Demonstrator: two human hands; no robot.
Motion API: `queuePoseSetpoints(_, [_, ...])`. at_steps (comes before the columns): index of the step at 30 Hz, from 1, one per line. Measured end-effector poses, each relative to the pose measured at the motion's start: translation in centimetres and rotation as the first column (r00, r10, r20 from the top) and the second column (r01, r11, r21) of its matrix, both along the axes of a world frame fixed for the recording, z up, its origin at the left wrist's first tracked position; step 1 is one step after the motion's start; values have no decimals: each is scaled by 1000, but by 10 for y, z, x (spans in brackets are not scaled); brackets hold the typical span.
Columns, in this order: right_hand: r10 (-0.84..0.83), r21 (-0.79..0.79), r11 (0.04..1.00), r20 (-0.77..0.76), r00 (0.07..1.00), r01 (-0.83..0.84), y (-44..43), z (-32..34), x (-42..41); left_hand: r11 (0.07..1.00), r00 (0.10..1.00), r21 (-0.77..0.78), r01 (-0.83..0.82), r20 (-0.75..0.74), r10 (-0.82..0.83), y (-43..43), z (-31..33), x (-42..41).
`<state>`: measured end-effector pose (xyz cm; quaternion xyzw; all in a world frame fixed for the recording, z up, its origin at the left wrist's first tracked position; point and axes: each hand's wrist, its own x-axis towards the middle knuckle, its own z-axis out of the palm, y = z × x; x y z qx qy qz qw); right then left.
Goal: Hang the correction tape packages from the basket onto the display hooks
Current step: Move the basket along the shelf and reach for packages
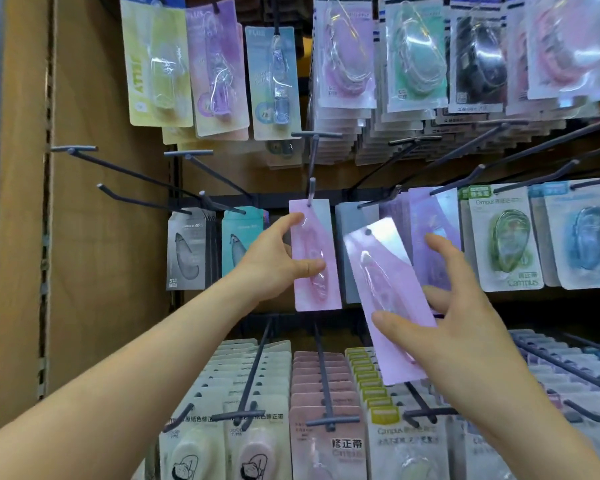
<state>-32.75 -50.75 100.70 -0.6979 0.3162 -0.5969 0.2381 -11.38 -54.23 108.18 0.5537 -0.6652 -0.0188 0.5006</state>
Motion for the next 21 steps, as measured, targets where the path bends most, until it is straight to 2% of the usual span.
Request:
queuePoseSetpoints(5, [130, -11, 992, 99, 987, -130, -11, -2, -4, 998, 981, -21, -56, 183, 59, -25, 2, 9])
queuePoseSetpoints(11, [207, 88, 972, 128, 970, -219, -16, -5, -4, 989, 935, 26, -142, 331, 126, -23, 2, 11])
queuePoseSetpoints(12, [222, 104, 966, 124, 967, -235, -14, -5, -5, 981, 900, 0, -193, 399, 176, -17, 2, 10])
queuePoseSetpoints(14, [257, 104, 958, 106, 961, -267, -11, -3, -7, 929, 760, -139, -344, 539, 362, -2, 3, 9])
queuePoseSetpoints(15, [285, 95, 951, 101, 953, -294, -9, -2, -8, 895, 712, -229, -382, 545, 443, 7, 4, 8])
queuePoseSetpoints(16, [321, 87, 940, 98, 942, -329, -7, -1, -8, 884, 730, -283, -372, 498, 467, 17, 4, 6])
queuePoseSetpoints(17, [355, 83, 928, 94, 930, -362, -6, 0, -9, 910, 817, -275, -310, 412, 403, 26, 5, 3])
queuePoseSetpoints(18, [380, 81, 919, 80, 922, -386, -4, 1, -9, 957, 936, -232, -177, 260, 236, 36, 6, -1])
queuePoseSetpoints(19, [398, 78, 912, 65, 915, -403, -4, 2, -9, 984, 998, -176, 4, 70, 8, 46, 6, -8])
queuePoseSetpoints(20, [416, 74, 905, 55, 908, -419, -4, 2, -9, 978, 982, -130, 162, -77, -173, 56, 7, -16])
queuePoseSetpoints(21, [434, 71, 897, 44, 900, -437, -4, 2, -8, 959, 950, -121, 255, -155, -272, 64, 8, -23])
